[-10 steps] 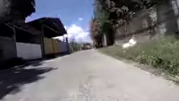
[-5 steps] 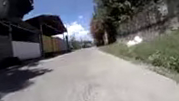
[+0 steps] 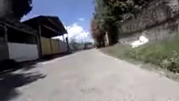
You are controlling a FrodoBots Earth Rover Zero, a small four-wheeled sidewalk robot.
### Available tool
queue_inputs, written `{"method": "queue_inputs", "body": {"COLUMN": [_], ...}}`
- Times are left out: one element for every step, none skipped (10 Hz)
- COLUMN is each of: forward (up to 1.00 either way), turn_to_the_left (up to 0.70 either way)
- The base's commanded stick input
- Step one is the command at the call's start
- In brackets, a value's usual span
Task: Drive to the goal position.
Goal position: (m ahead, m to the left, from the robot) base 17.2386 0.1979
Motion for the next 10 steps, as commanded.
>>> {"method": "queue_inputs", "body": {"forward": [1.0,1.0,1.0,1.0,1.0,1.0,1.0,1.0,1.0,1.0], "turn_to_the_left": [0.0,0.0,0.0,0.0,0.0,0.0,0.0,0.0,0.0,0.0]}}
